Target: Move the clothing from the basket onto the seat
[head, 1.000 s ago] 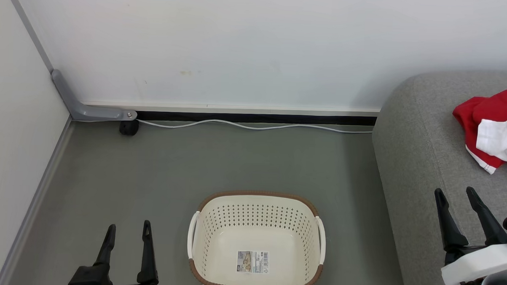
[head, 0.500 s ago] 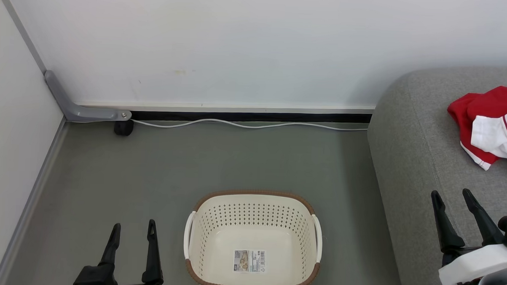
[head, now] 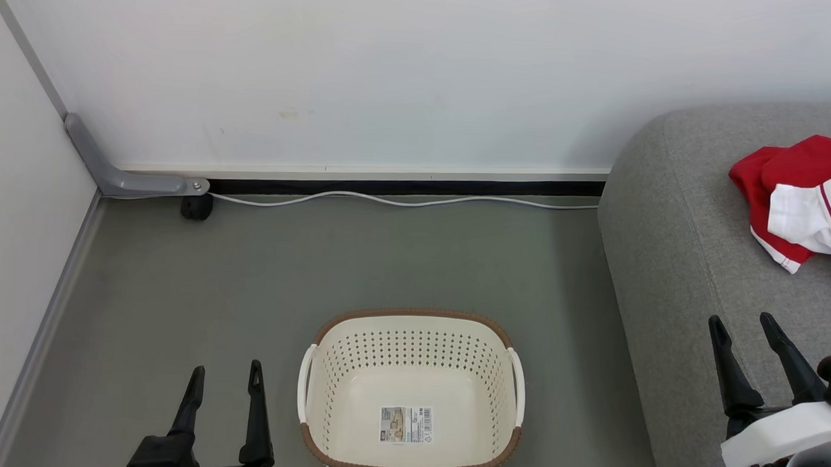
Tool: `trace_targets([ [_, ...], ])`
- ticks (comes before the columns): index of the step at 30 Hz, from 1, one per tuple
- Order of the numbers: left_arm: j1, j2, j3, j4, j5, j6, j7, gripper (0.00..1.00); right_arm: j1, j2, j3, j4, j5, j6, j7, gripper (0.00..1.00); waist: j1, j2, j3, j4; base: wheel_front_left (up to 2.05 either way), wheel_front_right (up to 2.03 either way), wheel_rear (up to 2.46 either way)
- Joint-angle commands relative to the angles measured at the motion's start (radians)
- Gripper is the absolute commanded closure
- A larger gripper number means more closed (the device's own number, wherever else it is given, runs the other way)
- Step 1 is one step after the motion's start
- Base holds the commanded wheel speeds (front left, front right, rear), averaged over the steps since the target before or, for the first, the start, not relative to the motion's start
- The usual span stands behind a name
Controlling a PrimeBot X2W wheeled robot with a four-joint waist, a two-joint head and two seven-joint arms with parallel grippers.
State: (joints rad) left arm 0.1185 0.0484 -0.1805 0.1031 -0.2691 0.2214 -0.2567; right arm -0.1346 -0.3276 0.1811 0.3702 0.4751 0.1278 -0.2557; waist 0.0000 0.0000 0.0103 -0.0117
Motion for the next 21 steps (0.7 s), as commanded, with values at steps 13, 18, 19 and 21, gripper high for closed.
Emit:
trace_targets([
  [13,0.0,-0.001,0.005,0.047,-0.056,-0.012,0.011,1.0,0.033,0.045,0.0,0.029,0.045,0.0,0.015,1.0,0.0014,0.0,-0.001,-0.001,0.0,0.0,0.0],
  [18,-0.009,0.003,0.012,0.052,-0.114,-0.026,0.022,1.0,0.033,0.055,-0.012,0.023,0.091,0.0,0.029,1.0,0.0006,0.0,-0.001,-0.001,0.0,0.0,0.0],
  [19,-0.011,0.004,0.014,0.053,-0.125,-0.029,0.025,1.0,0.033,0.057,-0.014,0.022,0.1,0.0,0.032,1.0,0.0003,0.0,-0.001,-0.001,0.0,0.0,0.0],
  [21,-0.016,0.005,0.017,0.056,-0.148,-0.035,0.029,1.0,0.032,0.06,-0.019,0.02,0.118,0.0,0.038,1.0,0.0001,0.0,0.0,0.0,0.0,0.0,0.0],
])
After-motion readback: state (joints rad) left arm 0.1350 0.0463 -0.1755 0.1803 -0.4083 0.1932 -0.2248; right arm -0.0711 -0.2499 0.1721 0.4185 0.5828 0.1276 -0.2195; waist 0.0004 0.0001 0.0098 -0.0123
